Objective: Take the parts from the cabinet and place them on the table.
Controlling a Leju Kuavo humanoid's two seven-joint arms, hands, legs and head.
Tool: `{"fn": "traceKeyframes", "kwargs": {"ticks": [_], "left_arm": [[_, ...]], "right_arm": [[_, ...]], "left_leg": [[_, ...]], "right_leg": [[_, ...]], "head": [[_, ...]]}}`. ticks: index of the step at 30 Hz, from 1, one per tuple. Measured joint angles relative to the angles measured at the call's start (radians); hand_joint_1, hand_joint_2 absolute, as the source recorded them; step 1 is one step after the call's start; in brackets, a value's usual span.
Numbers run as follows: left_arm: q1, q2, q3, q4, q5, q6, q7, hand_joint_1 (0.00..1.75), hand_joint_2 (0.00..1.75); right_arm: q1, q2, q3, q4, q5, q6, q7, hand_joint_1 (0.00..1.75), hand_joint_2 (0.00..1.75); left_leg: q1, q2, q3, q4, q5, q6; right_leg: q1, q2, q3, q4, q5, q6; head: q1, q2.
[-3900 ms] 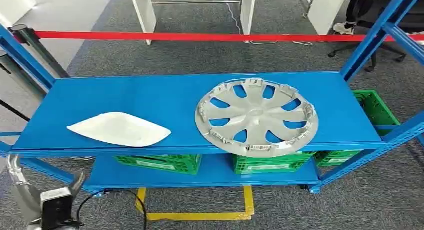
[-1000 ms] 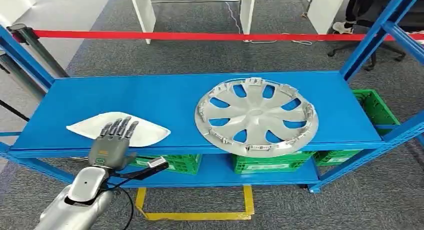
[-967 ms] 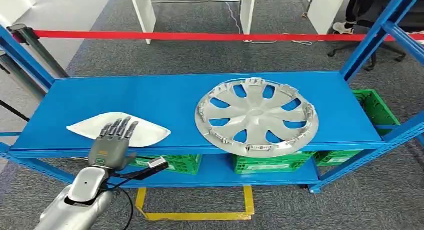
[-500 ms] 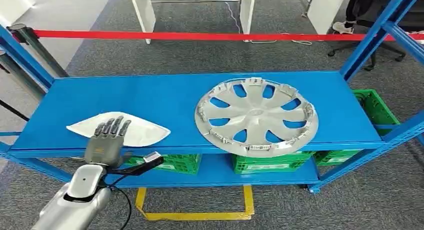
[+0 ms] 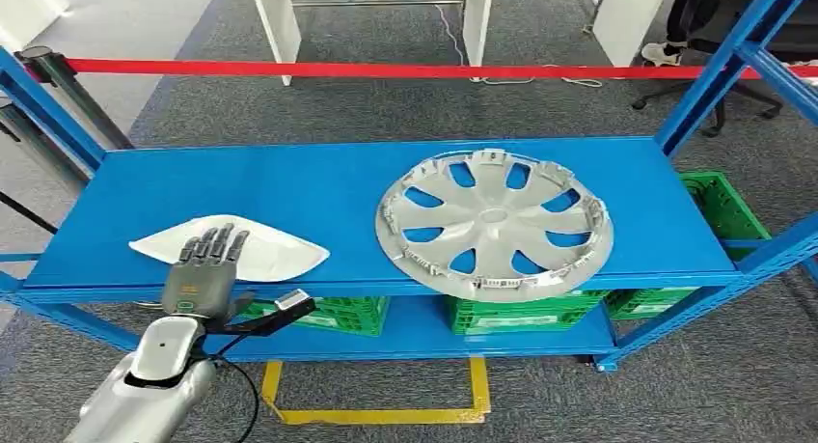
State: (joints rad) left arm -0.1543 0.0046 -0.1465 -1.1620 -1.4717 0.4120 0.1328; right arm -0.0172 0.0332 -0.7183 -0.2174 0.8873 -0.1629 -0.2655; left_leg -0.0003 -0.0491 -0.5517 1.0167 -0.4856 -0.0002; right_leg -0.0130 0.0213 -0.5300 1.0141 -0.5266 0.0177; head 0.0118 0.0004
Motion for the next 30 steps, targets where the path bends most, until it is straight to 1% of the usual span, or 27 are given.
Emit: {"fn": "traceKeyframes", "kwargs": {"ticks": [7,12,14,23,30], "left_arm": [[0.0,-0.001,0.004,0.001,0.001,0.001,0.0,0.0,1.75],[0.002,-0.002,0.014,-0.004,0.016,0.004,-0.015,0.0,1.75],[0.008,-0.001,0.02,-0.018,0.027,0.006,-0.026,0.0,1.75],[0.032,0.006,0.042,-0.083,0.04,0.014,-0.04,0.0,1.75],[0.035,0.01,0.05,-0.108,0.042,0.014,-0.041,0.0,1.75]], "right_arm": [[0.0,0.0,0.0,0.002,0.0,0.0,0.001,0.0,1.75],[0.0,0.0,0.0,0.002,0.006,0.0,0.001,0.0,1.75],[0.0,0.0,0.0,0.003,0.006,0.0,0.001,0.0,1.75],[0.001,0.0,-0.003,0.005,0.008,0.002,0.001,0.0,1.75],[0.002,0.0,-0.004,0.005,0.012,0.002,0.001,0.0,1.75]], "left_leg": [[0.0,0.0,0.0,0.0,0.0,0.0],[0.0,0.0,0.0,0.0,0.0,0.0],[0.0,0.0,0.0,0.0,0.0,0.0],[0.0,0.0,0.0,0.0,0.0,0.0],[0.0,0.0,0.0,0.0,0.0,0.0]], "right_leg": [[0.0,0.0,0.0,0.0,0.0,0.0],[0.0,0.0,0.0,0.0,0.0,0.0],[0.0,0.0,0.0,0.0,0.0,0.0],[0.0,0.0,0.0,0.0,0.0,0.0],[0.0,0.0,0.0,0.0,0.0,0.0]], "head": [[0.0,0.0],[0.0,0.0],[0.0,0.0],[0.0,0.0],[0.0,0.0]]}}
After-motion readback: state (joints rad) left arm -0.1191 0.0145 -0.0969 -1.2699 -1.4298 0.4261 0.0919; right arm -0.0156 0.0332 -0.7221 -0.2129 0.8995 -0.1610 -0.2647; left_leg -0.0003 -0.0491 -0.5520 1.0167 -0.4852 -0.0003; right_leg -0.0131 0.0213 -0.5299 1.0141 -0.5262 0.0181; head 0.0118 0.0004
